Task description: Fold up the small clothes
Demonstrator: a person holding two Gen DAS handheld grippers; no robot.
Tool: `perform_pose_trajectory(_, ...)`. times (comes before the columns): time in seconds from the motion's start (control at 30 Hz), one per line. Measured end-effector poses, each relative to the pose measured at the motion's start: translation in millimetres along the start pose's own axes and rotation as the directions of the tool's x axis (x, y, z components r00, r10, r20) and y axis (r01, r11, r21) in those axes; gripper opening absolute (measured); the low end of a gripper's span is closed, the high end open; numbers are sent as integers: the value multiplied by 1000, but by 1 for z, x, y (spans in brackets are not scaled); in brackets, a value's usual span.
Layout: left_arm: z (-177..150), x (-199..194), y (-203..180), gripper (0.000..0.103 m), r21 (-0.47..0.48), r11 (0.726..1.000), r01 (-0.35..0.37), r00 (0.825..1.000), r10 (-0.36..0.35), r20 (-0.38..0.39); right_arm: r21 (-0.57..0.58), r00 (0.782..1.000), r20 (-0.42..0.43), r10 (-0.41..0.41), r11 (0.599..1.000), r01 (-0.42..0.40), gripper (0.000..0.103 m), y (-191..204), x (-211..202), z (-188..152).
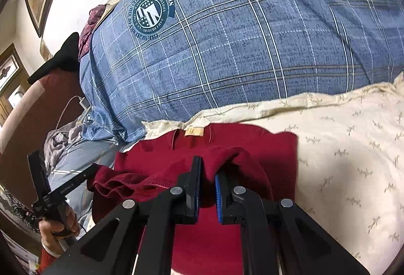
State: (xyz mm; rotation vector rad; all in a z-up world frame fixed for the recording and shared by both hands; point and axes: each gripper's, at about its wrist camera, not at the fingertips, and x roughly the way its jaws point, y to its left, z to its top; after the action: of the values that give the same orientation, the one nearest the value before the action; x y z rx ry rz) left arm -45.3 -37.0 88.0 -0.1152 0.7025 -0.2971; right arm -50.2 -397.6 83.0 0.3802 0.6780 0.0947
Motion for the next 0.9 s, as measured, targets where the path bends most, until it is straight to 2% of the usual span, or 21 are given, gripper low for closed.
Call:
perform_pose_trajectory(0.17,14,17,-2,6,2,1000,-15,1000,15,4,-8,1000,13,-13,1000,13,9,-1,15,15)
perform_pose_trajectory(0.3,23,43,2,6,-29,999,-21,999,20,-30,-7,999,12,-40,999,40,9,-8,35,24)
perform_pose_trajectory(0.63,32,108,7,7,-57,997,-52,994,46,-98,73,996,-67,-66,995,71,9,-46,92,29)
perform_pose_trajectory(0.73,32,122,9,11,-61,997,-55,992,48,-115,129,993,-102,-59,989,72,11,-57,107,29)
perform_pose_trajectory(0.83,34,131,13,18,-81,996,-35,989,22,-149,222,995,-102,-14,974,37,20,-68,104,29)
perform_pose_trajectory(0.9,36,125,15,34,-81,997,-22,991,11,-133,229,999,-38,-34,973,42,45,-66,85,30)
